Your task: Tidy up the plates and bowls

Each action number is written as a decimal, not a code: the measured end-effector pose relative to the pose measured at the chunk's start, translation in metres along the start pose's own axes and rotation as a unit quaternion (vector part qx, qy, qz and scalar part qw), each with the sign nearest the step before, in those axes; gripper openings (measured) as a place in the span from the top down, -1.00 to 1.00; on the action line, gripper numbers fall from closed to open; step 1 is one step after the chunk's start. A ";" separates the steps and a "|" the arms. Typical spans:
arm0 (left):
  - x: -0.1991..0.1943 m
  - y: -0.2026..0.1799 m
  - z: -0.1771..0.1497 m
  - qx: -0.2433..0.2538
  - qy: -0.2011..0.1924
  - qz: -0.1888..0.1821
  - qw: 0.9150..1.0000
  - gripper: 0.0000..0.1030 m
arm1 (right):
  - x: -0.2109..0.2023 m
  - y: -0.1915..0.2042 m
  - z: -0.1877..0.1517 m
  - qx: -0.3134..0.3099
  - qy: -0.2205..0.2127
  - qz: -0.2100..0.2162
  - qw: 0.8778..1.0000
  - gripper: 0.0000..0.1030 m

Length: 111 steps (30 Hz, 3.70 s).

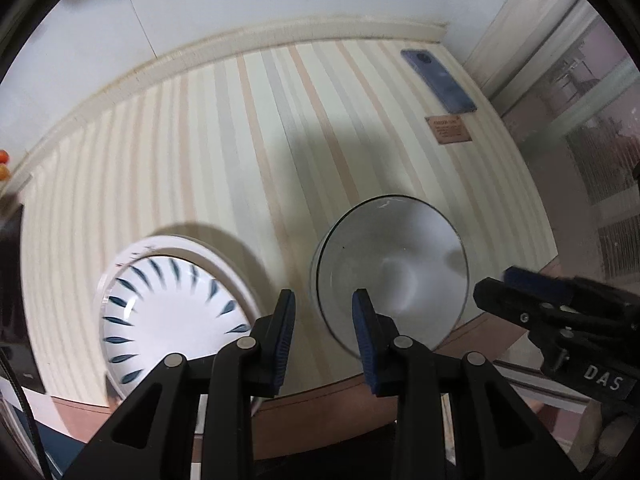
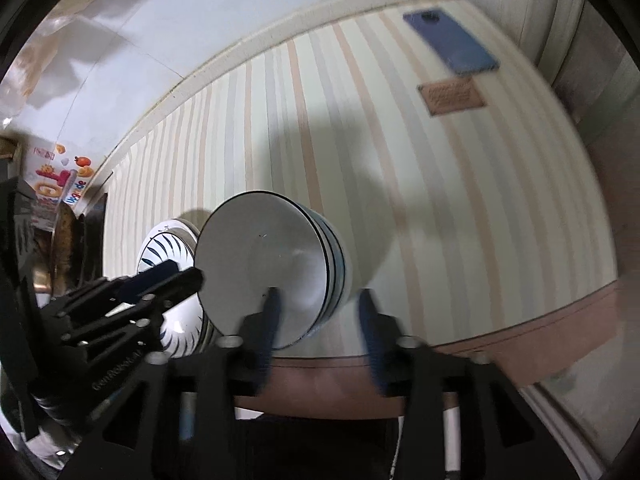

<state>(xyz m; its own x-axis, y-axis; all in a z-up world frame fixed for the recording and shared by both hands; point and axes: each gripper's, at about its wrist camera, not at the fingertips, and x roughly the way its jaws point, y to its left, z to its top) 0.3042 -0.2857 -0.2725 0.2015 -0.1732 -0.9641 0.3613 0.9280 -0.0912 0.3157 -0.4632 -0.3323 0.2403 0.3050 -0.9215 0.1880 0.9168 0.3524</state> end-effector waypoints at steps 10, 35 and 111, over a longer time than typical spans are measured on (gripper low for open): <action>-0.066 0.005 -0.011 0.022 -0.068 -0.016 0.997 -0.60 | -0.068 0.012 -0.032 -0.003 -0.065 -0.002 0.998 -0.81; -0.010 0.012 0.015 -0.013 -0.015 -0.090 0.996 -0.87 | -0.042 -0.026 -0.037 0.044 -0.060 0.052 0.996 -0.91; 0.028 0.232 -0.044 -0.314 0.001 -0.094 0.945 -0.04 | 0.175 0.184 0.030 -0.114 0.149 0.238 0.953 -0.33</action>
<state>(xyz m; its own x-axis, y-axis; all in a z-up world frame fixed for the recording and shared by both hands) 0.3540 -0.0606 -0.3319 0.1860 -0.3535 -0.9168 -0.2216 0.8939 -0.3897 0.4213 -0.2493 -0.4234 -0.0405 0.7282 -0.6842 -0.0956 0.6788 0.7281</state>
